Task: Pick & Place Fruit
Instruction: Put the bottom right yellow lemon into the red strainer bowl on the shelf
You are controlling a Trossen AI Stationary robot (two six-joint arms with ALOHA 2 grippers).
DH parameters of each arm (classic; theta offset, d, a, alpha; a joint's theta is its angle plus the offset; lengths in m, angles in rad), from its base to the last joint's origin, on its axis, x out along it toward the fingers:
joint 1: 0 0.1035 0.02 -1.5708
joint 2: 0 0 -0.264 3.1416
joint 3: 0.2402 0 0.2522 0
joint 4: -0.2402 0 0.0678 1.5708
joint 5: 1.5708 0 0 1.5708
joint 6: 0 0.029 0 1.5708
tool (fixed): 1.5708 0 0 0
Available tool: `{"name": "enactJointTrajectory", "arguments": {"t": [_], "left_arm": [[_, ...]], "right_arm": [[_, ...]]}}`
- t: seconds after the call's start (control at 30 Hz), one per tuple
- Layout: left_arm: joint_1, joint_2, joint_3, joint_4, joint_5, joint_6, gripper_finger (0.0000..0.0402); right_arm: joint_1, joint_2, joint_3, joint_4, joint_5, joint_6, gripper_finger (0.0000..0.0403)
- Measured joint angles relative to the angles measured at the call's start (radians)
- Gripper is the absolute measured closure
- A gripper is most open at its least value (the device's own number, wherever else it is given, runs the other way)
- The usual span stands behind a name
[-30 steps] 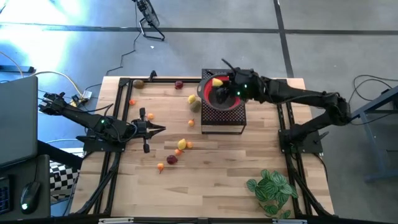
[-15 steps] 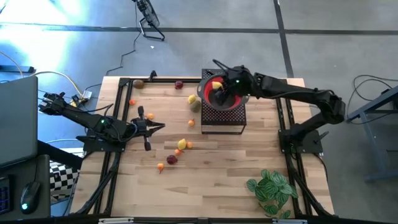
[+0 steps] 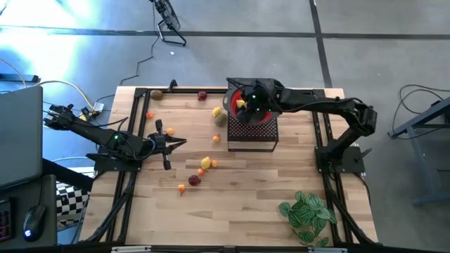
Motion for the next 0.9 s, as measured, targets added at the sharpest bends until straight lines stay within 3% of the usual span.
{"name": "enactJointTrajectory", "arguments": {"t": [0.57,0.9], "left_arm": [[0.000,0.000,0.000,0.000,0.000,0.000,0.0385],[0.000,0.000,0.000,0.000,0.000,0.000,0.0385]], "right_arm": [[0.000,0.006,0.000,0.002,0.005,-0.057,0.0186],[0.000,-0.003,0.000,-0.003,0.004,-0.065,0.0150]]}}
